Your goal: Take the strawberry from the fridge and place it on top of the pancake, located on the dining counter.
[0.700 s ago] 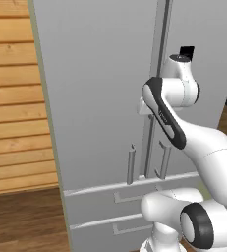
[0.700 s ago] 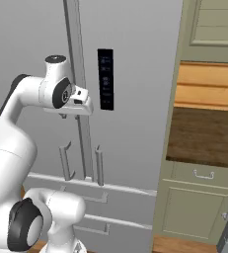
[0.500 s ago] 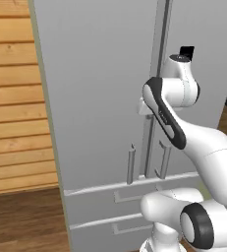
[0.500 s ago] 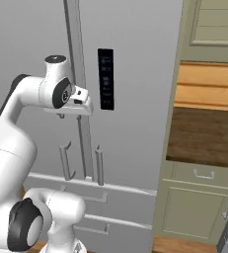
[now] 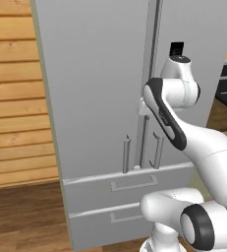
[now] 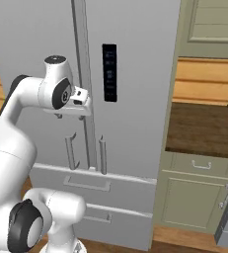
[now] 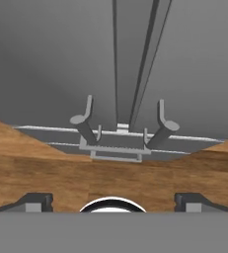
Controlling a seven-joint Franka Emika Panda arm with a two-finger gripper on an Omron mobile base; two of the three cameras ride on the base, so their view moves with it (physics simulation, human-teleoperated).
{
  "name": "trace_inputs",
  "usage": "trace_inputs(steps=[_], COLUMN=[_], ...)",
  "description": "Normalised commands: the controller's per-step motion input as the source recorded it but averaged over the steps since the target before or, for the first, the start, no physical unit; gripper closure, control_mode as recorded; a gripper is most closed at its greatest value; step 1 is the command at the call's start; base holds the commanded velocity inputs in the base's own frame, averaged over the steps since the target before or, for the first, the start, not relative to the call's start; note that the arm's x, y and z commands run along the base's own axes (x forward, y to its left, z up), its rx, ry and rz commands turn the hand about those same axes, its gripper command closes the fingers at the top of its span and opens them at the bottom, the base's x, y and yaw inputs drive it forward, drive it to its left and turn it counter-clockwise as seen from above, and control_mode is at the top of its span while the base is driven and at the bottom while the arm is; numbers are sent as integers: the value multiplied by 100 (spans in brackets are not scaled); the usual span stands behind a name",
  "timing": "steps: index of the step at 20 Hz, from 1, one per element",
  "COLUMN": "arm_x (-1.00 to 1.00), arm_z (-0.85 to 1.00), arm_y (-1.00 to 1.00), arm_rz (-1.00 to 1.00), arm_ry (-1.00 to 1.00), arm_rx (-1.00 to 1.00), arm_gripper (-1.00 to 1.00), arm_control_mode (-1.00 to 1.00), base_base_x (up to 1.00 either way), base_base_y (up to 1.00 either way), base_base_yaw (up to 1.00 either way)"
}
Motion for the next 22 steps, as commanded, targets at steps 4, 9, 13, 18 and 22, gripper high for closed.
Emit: trace_inputs(steps=[4,9,13,18,22], arm_x=[0,0,0,20,26], arm_z=[0,0,0,-64,-90], arm_y=[0,0,0,-23,-83], arm_rz=[0,0,0,6,0], arm_ry=[0,0,0,6,5], arm_rx=[0,0,0,1,4], arm_gripper=[-100,-100,-100,-100,-100], arm_control_mode=[100,100,100,-100,-100], base_base_x=[-17,0,0,0,0], base_base_y=[-48,-18,-18,0,0], base_base_yaw=[2,5,5,0,0])
